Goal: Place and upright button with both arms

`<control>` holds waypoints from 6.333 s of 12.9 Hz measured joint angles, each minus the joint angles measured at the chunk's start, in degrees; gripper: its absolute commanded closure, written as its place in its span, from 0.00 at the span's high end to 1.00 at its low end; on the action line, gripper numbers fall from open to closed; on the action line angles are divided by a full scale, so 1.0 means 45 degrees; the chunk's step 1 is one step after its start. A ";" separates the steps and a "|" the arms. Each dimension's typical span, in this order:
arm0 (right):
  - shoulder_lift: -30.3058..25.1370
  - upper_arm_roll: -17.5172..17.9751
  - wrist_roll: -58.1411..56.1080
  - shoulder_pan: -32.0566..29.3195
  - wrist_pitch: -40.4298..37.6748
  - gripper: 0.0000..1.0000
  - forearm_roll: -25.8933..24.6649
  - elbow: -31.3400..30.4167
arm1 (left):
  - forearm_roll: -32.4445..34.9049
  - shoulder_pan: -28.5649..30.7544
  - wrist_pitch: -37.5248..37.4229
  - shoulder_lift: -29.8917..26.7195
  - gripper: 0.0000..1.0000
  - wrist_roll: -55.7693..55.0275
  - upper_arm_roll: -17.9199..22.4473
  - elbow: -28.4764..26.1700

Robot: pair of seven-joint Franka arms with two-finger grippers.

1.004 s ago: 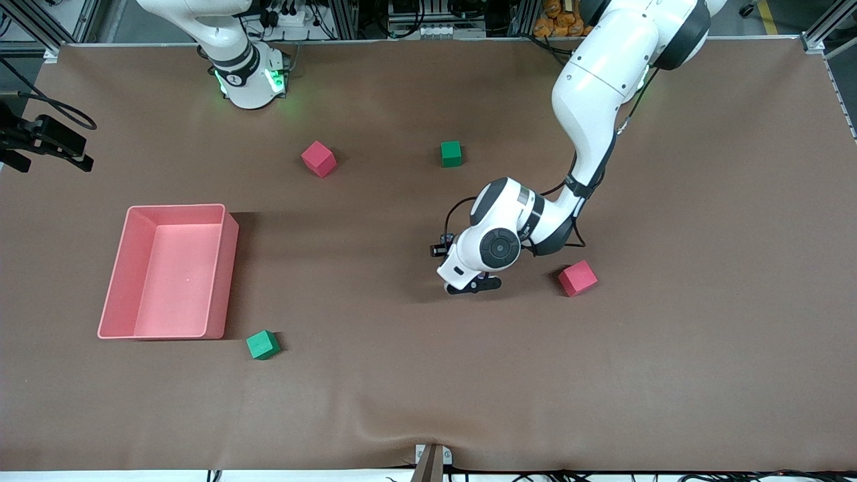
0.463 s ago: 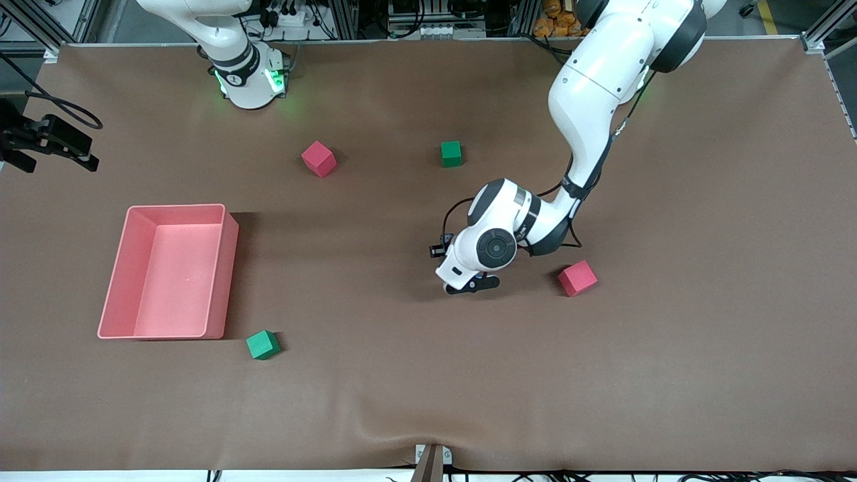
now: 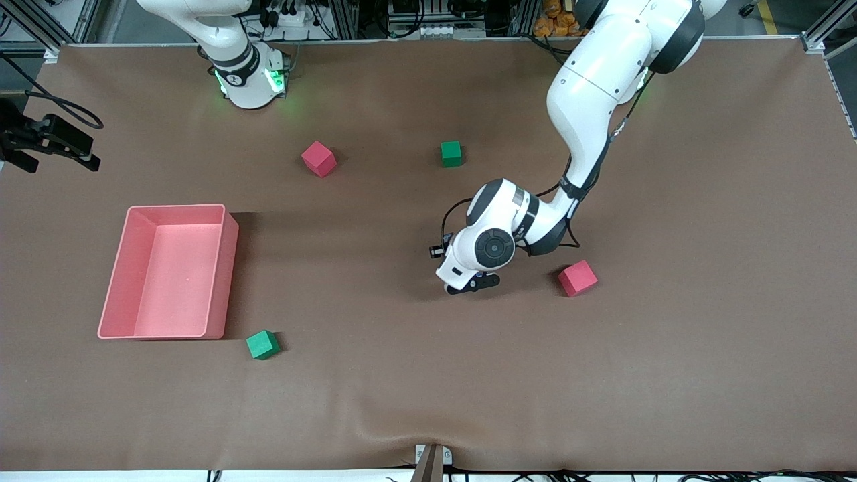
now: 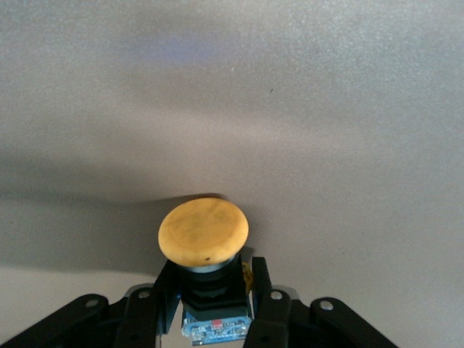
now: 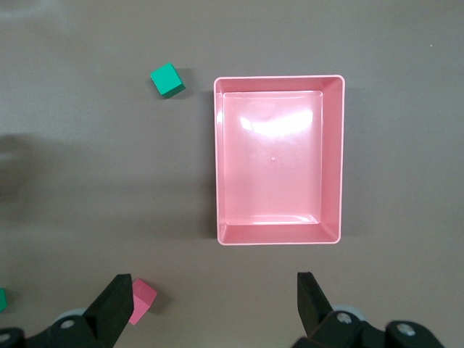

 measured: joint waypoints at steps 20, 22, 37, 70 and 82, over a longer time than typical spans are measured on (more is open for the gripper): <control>0.0000 -0.0040 0.0007 0.0000 -0.0058 1.00 0.0007 0.0000 | 1.2223 -0.3265 0.0744 -0.0770 0.00 -1.2198 -0.0012 0.0333; 0.0000 -0.0040 0.0007 -0.0001 -0.0068 1.00 0.0007 0.0000 | 1.4794 -0.3390 0.0801 -0.0644 0.00 -1.4071 -0.0015 0.0199; 0.0000 -0.0044 0.0008 -0.0001 -0.0081 1.00 0.0011 0.0000 | 2.0609 -0.5014 -0.0618 0.0989 1.00 -1.6499 0.0030 -0.0258; 0.0012 -0.0047 0.0009 -0.0001 -0.0126 1.00 0.0017 -0.0010 | 0.4023 0.6656 -0.9038 -1.0660 1.00 0.5157 0.0304 -0.0279; 0.0012 -0.0041 0.0009 -0.0001 -0.0127 1.00 0.0019 -0.0010 | 0.3898 0.9278 -0.8437 -1.2529 1.00 0.8406 -0.0533 -0.2715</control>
